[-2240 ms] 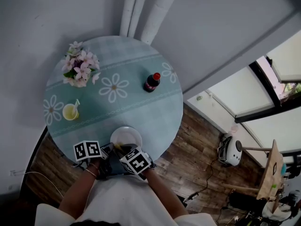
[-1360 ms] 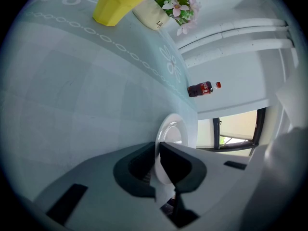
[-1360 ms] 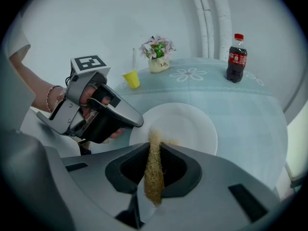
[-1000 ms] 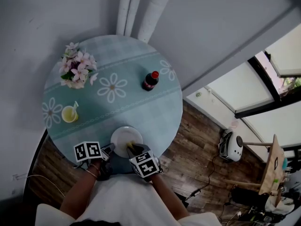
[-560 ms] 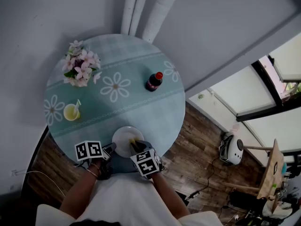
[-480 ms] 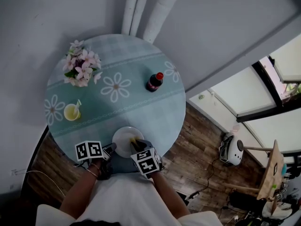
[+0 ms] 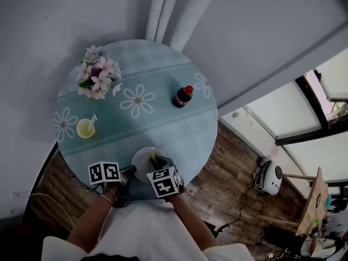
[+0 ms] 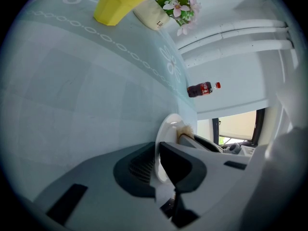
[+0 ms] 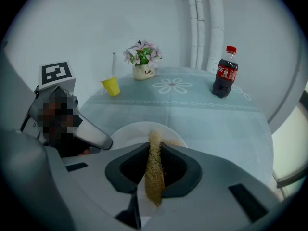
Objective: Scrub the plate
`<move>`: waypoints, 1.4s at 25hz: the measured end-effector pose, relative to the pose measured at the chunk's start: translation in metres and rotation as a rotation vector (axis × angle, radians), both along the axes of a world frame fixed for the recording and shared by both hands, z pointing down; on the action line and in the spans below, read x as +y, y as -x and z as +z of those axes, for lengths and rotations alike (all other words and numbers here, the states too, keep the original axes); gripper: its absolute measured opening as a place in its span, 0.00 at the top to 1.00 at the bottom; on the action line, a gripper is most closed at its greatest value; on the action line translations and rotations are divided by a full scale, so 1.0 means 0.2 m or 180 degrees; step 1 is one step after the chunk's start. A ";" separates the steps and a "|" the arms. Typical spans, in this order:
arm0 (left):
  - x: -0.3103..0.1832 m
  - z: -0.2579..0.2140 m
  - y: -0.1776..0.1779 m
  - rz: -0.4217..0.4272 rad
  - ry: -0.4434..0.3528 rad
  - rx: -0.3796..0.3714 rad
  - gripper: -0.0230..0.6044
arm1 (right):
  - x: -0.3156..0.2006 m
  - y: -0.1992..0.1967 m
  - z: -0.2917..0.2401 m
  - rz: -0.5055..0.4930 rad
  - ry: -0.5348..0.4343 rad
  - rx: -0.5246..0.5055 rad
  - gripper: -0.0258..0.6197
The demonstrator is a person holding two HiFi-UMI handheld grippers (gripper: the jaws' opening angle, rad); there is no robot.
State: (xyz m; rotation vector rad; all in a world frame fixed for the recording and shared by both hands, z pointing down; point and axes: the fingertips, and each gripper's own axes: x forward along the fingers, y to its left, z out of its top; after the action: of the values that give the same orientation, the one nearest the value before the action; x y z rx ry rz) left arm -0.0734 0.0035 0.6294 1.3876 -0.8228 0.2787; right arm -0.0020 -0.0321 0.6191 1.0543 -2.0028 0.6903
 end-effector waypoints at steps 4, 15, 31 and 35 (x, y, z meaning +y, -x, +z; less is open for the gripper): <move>0.00 0.00 0.00 0.0016 0.0012 0.0010 0.90 | -0.01 0.04 0.00 -0.0021 -0.0010 -0.0049 0.86; 0.00 0.00 0.00 -0.0010 0.0017 0.0006 0.90 | 0.02 0.18 0.00 -0.0311 0.0067 -0.0282 0.86; 0.00 0.00 0.00 -0.0015 -0.0004 -0.0010 0.90 | 0.11 0.29 -0.03 -0.0502 0.0244 -0.0644 0.86; 0.00 0.00 0.00 -0.0020 -0.0001 -0.0016 0.90 | 0.13 0.29 -0.03 -0.0527 0.0295 -0.0713 0.86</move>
State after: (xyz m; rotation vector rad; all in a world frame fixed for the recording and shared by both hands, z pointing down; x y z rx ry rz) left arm -0.0739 0.0040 0.6296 1.3850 -0.8312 0.2772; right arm -0.0605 -0.0054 0.6127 0.7748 -2.1965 0.8330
